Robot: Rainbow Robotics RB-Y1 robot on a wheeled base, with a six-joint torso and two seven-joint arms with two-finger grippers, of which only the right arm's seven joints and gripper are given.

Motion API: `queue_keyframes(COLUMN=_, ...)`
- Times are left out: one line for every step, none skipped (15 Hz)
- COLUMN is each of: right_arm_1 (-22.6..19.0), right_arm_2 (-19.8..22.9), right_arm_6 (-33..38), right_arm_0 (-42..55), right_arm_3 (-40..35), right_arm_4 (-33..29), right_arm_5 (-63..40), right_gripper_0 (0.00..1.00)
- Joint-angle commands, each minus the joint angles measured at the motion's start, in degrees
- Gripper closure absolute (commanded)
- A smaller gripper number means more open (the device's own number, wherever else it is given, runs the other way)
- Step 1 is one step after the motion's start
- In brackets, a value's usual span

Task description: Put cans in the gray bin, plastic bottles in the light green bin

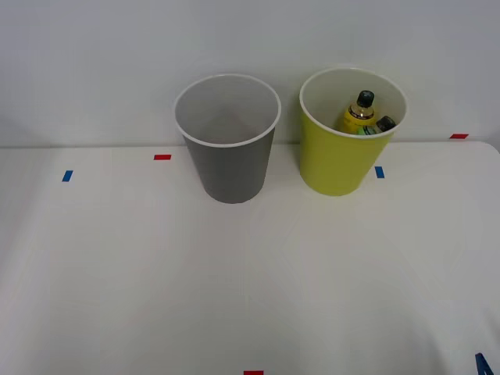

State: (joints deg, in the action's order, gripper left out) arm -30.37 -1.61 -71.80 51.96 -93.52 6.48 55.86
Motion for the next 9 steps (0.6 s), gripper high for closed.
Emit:
queue_keyframes(right_arm_1=1.45, right_arm_2=1.35, right_arm_6=3.16, right_arm_0=0.6, right_arm_3=0.0, right_arm_4=-2.7, right_arm_5=-0.05, right_gripper_0=0.0)
queue_keyframes(right_arm_1=1.54, right_arm_2=1.35, right_arm_6=3.07, right_arm_0=0.6, right_arm_3=-0.09, right_arm_4=-2.7, right_arm_5=-0.05, right_gripper_0=0.0)
queue_keyframes(right_arm_1=1.45, right_arm_2=1.52, right_arm_6=3.16, right_arm_0=0.6, right_arm_3=-0.09, right_arm_4=-2.7, right_arm_5=-0.05, right_gripper_0=0.0)
queue_keyframes(right_arm_1=1.45, right_arm_2=1.7, right_arm_6=3.16, right_arm_0=0.51, right_arm_3=0.0, right_arm_4=-2.7, right_arm_5=-0.05, right_gripper_0=0.0)
queue_keyframes(right_arm_1=1.45, right_arm_2=1.79, right_arm_6=3.25, right_arm_0=0.51, right_arm_3=0.0, right_arm_4=-2.61, right_arm_5=-0.05, right_gripper_0=0.0)
queue_keyframes(right_arm_1=1.36, right_arm_2=1.79, right_arm_6=3.33, right_arm_0=0.51, right_arm_3=-0.09, right_arm_4=-2.61, right_arm_5=-0.05, right_gripper_0=0.0)
queue_keyframes(right_arm_1=1.45, right_arm_2=1.79, right_arm_6=3.6, right_arm_0=0.51, right_arm_3=0.0, right_arm_4=-2.61, right_arm_5=-0.05, right_gripper_0=0.0)
queue_keyframes(right_arm_1=1.45, right_arm_2=1.79, right_arm_6=3.86, right_arm_0=0.51, right_arm_3=0.0, right_arm_4=-2.61, right_arm_5=-0.05, right_gripper_0=0.0)
queue_keyframes(right_arm_1=1.36, right_arm_2=1.88, right_arm_6=4.21, right_arm_0=0.51, right_arm_3=0.0, right_arm_4=-2.61, right_arm_5=-0.05, right_gripper_0=0.0)
